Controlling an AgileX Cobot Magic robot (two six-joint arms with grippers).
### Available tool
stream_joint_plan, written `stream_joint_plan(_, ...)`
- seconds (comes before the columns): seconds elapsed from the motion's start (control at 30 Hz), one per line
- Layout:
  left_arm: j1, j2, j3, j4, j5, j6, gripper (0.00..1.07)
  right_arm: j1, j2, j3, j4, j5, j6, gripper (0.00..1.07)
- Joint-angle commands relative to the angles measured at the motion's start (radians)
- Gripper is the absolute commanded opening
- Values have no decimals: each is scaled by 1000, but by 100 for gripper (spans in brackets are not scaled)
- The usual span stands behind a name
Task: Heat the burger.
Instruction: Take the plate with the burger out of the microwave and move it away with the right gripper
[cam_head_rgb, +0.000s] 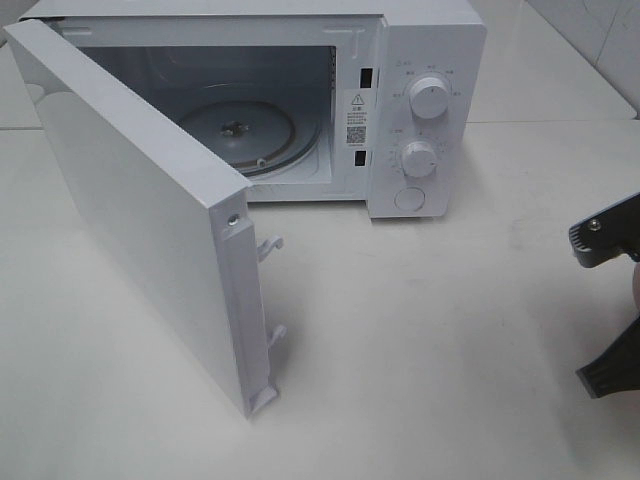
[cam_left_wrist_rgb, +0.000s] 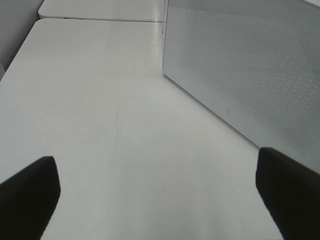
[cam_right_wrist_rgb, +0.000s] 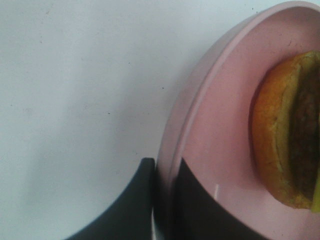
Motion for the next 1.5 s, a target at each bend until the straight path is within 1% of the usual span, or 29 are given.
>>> stream_joint_plan(0.03,3,-16,3,-1,-9,-5,100,-6,37,-10,-75,17,42,3)
stream_joint_plan(0.1,3,-16,3,-1,-9,-5,100,-6,96,-10,-101,17,90,3)
stream_joint_plan(0.13,3,-16,3,-1,-9,-5,100,-6,96,-10,-101,17,90,3)
stream_joint_plan(0.2,3,-16,3,-1,-9,-5,100,-6,168,-10,-133,8,155,4)
stream_joint_plan(0.3,3,-16,3,-1,-9,-5,100,-6,184,-10,-141,1,169,4)
stream_joint_plan(0.37,3,-16,3,-1,-9,-5,100,-6,243,-10,-178,-37,237,4)
stream_joint_plan(0.47,3,-16,3,-1,-9,-5,100,-6,257,-10,-188,-42,258,4)
stream_joint_plan(0.67,3,-16,3,-1,-9,-5,100,-6,334,-10,-251,-57,363,4)
stream_joint_plan(0.73,3,-16,3,-1,-9,-5,100,-6,390,-10,-295,-57,443,5)
stream_joint_plan(1.07,3,-16,3,-1,-9,-5,100,-6,500,-10,-370,-57,588,8)
stream_joint_plan(1.17,3,-16,3,-1,-9,-5,100,-6,519,-10,-374,-59,618,11)
stream_joint_plan(1.2,3,-16,3,-1,-9,-5,100,-6,519,-10,-373,-59,618,14)
stream_joint_plan(1.23,3,-16,3,-1,-9,-5,100,-6,519,-10,-373,-59,618,14)
stream_joint_plan(1.27,3,-16,3,-1,-9,-5,100,-6,519,-10,-373,-59,618,16)
stream_joint_plan(1.3,3,-16,3,-1,-9,-5,100,-6,519,-10,-373,-61,617,21)
stream_joint_plan(1.33,3,-16,3,-1,-9,-5,100,-6,519,-10,-373,-61,617,21)
stream_joint_plan(1.37,3,-16,3,-1,-9,-5,100,-6,519,-10,-371,-63,616,26)
stream_joint_plan(1.4,3,-16,3,-1,-9,-5,100,-6,519,-10,-371,-63,616,26)
stream_joint_plan(1.43,3,-16,3,-1,-9,-5,100,-6,519,-10,-368,-64,616,30)
stream_joint_plan(1.47,3,-16,3,-1,-9,-5,100,-6,518,-10,-362,-64,615,35)
stream_joint_plan(1.5,3,-16,3,-1,-9,-5,100,-6,518,-10,-362,-64,615,35)
